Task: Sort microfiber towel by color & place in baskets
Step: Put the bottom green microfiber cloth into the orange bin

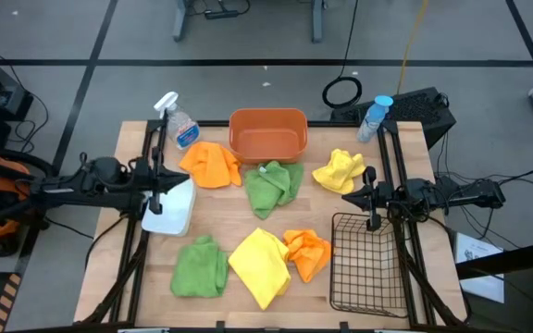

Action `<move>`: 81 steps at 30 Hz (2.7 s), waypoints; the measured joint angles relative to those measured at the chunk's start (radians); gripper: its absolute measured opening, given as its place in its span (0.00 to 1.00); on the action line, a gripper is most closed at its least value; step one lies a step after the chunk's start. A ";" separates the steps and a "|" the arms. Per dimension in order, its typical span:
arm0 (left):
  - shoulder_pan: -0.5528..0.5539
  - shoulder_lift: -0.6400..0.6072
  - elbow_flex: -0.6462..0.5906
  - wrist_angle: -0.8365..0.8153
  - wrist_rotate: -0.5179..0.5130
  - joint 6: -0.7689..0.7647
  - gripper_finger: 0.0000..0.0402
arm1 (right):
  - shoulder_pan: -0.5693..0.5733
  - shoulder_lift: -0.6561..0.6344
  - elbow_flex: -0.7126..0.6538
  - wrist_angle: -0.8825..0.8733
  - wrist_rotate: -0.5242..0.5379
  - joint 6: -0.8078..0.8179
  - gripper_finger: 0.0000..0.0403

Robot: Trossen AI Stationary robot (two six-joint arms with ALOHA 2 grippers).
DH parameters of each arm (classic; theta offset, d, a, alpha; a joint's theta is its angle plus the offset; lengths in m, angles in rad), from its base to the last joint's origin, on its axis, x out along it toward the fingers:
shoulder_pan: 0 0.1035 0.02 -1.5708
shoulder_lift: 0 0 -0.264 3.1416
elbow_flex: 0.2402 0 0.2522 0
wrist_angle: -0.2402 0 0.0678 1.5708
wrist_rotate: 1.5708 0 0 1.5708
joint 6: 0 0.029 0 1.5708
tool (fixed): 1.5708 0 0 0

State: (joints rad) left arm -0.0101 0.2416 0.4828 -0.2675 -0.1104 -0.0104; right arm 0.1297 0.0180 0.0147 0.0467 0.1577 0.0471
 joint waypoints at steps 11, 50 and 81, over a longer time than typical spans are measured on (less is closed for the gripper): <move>0.000 0.247 0.259 -0.049 -0.002 -0.008 0.01 | 0.000 0.000 0.000 0.000 -0.001 0.123 0.00; 0.000 0.708 0.495 -0.122 -0.051 -0.007 0.01 | 0.001 0.029 0.126 0.006 -0.028 0.305 0.00; 0.000 0.792 0.491 -0.053 -0.051 -0.010 0.01 | 0.001 0.696 0.850 -0.560 0.000 0.281 0.00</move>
State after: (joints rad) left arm -0.0101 1.0339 0.9742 -0.3204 -0.1619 -0.0204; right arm 0.1307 0.7143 0.8642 -0.5130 0.1573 0.3285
